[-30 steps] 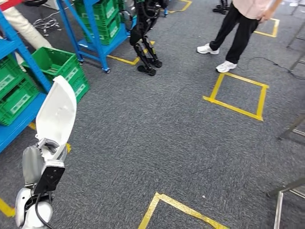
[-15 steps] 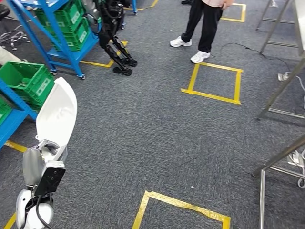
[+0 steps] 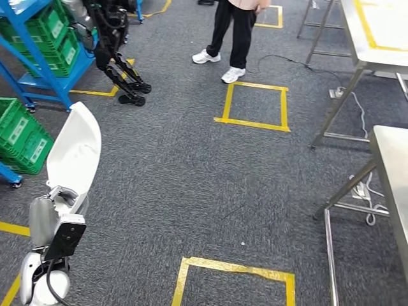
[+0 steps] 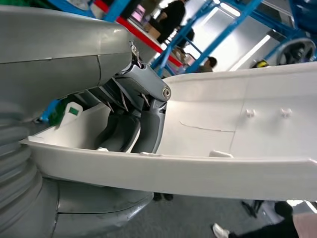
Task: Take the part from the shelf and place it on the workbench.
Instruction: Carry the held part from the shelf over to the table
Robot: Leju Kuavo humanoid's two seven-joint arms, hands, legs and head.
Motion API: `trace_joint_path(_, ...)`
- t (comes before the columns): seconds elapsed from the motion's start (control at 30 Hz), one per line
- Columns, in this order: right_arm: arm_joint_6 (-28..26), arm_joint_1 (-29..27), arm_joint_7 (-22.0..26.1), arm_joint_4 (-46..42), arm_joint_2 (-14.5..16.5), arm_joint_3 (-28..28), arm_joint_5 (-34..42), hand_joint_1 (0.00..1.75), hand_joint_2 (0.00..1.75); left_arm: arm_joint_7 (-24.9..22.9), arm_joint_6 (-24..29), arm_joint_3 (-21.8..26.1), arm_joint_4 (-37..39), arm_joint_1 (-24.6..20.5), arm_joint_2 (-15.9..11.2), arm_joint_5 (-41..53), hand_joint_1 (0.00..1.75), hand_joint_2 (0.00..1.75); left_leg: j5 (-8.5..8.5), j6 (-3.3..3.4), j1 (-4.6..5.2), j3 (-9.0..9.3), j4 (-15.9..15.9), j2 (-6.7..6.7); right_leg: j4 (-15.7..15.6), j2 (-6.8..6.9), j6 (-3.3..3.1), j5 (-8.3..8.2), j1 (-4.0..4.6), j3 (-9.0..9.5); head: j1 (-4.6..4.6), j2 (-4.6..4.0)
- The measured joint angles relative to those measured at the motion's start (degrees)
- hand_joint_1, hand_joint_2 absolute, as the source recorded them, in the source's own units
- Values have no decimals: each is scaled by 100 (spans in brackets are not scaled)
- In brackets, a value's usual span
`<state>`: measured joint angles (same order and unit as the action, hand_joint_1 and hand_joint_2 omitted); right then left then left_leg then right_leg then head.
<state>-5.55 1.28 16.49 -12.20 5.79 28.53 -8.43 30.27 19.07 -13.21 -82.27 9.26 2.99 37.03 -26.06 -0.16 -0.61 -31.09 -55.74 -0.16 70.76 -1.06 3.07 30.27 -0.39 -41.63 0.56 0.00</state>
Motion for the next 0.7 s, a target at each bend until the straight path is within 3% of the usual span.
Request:
trace_joint_path(0.03,2,10,1,0,0,-1,-5,0,0,0,-1,1,0,7,1,0,155,175,-8,5,6,6,-1,75,337,43,15,118,-7,-165,-2,0)
trace_joint_path(0.07,2,12,1,0,0,-1,-8,0,0,0,-1,1,0,9,1,0,155,175,-18,4,8,15,-1,142,469,63,26,121,-12,-224,0,0)
trace_joint_path(0.1,2,8,1,0,0,-1,-13,0,0,0,-2,1,0,9,2,0,155,175,-31,-7,5,32,-2,205,352,81,34,13,-18,-153,1,0)
trace_joint_path(0.17,4,5,5,0,2,-1,-26,0,0,0,-3,1,0,9,2,-1,155,175,-77,-54,3,89,-8,315,-430,238,45,-335,-20,282,4,0)
trace_joint_path(0.23,18,24,11,1,11,-1,-40,0,0,0,-3,1,0,5,-1,-5,155,175,-127,-117,32,132,-28,396,-1044,382,-9,-518,-15,625,3,0)
trace_joint_path(0.27,25,33,13,1,16,-1,-44,0,0,0,-3,1,0,4,-4,-7,155,175,-139,-143,50,142,-32,427,-1131,402,-50,-516,-5,668,-1,0)
trace_joint_path(0.33,32,38,14,1,20,-1,-47,0,0,0,-3,-1,0,3,-4,-8,155,175,-151,-187,51,151,-24,495,-1129,281,-148,-525,8,648,-7,0)
trace_joint_path(0.4,36,35,20,1,19,0,-52,0,0,0,-1,-3,-1,2,-3,-18,155,175,-281,-237,28,109,-147,411,-1142,180,-220,-537,2,645,-10,0)
trace_joint_path(0.43,39,40,26,1,19,1,-57,0,0,0,1,-2,-1,6,-10,-27,155,175,-432,-255,20,10,-371,309,-1152,129,-249,-546,-8,648,-20,0)
trace_joint_path(0.5,52,51,40,1,19,2,-75,0,0,0,3,8,-2,29,-37,-52,155,175,-811,-257,17,-362,-1144,118,-1155,18,-283,-550,-9,638,-39,0)
trace_joint_path(0.53,58,54,44,1,23,2,-82,0,0,0,3,16,-2,46,-52,-69,155,175,-932,-248,20,-557,-1510,82,-1155,-50,-289,-551,-5,634,-46,0)
trace_joint_path(0.57,63,53,45,2,27,2,-88,0,0,-1,3,25,-2,61,-65,-84,155,175,-941,-233,24,-682,-1713,63,-1154,-121,-291,-552,-1,634,-49,0)
trace_joint_path(0.6,66,51,46,2,31,2,-91,0,0,-1,2,34,-2,71,-73,-97,155,175,-830,-211,28,-703,-1692,50,-1154,-193,-291,-552,3,639,-49,0)
trace_joint_path(0.63,65,51,48,2,35,2,-93,0,0,-2,2,42,-4,77,-81,-106,155,175,-624,-184,32,-618,-1458,22,-1153,-265,-289,-553,4,649,-49,0)
trace_joint_path(0.7,64,57,49,2,43,2,-98,0,0,-2,2,50,-10,79,-90,-109,155,175,-181,-125,33,-290,-691,-183,-1147,-395,-273,-555,4,656,-49,0)
